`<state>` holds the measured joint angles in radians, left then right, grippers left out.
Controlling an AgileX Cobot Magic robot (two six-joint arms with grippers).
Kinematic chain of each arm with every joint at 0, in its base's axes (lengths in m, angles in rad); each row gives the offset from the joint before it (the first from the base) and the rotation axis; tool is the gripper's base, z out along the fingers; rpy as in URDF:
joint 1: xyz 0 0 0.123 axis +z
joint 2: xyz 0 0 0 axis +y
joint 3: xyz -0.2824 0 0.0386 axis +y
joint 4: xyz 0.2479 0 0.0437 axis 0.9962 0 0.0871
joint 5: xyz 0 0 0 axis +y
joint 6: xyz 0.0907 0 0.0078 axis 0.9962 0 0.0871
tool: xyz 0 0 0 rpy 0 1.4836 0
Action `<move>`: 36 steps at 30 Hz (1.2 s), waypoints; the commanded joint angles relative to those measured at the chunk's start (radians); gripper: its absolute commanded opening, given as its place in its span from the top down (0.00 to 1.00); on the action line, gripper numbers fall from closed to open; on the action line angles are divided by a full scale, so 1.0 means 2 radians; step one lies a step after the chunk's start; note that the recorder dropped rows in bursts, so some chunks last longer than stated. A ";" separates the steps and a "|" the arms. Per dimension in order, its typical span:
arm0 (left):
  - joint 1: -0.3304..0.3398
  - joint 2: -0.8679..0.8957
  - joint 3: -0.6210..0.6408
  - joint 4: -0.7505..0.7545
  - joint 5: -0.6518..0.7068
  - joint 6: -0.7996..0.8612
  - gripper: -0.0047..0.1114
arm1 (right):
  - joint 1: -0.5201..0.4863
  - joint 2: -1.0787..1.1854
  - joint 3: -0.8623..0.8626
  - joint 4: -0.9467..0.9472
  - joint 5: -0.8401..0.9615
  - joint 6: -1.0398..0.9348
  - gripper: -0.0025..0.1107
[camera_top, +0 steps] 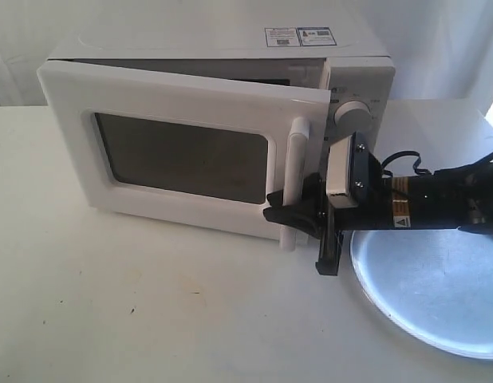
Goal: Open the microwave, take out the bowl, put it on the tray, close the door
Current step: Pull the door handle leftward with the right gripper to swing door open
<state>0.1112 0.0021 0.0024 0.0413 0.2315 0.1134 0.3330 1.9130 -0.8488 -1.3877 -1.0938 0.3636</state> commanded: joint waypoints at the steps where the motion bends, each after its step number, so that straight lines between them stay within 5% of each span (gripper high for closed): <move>1: -0.002 -0.001 -0.001 -0.004 0.001 -0.002 0.96 | 0.016 -0.033 -0.011 -0.020 -0.064 -0.011 0.97; 7: -0.002 -0.001 -0.001 -0.004 0.001 -0.002 0.96 | 0.016 -0.068 -0.006 -0.034 -0.058 0.036 0.73; 11: -0.002 -0.001 -0.001 -0.004 0.001 -0.002 0.96 | 0.016 -0.095 -0.004 -0.109 0.027 0.120 0.58; 14: -0.002 -0.001 -0.001 -0.004 0.001 -0.002 0.96 | 0.016 -0.114 -0.004 -0.178 0.059 0.219 0.58; 22: -0.002 -0.001 -0.001 -0.004 0.001 -0.002 0.96 | 0.012 -0.169 0.018 -0.178 0.105 0.351 0.68; 31: -0.002 -0.001 -0.001 -0.004 0.001 -0.002 0.96 | 0.012 -0.253 0.078 -0.178 0.092 0.400 0.75; 36: -0.002 -0.001 -0.001 -0.004 0.001 -0.002 0.96 | 0.012 -0.298 0.102 -0.178 -0.014 0.331 0.78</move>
<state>0.1112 0.0021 0.0024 0.0413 0.2315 0.1134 0.3605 1.3656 -0.6615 -1.7425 -0.9910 1.1027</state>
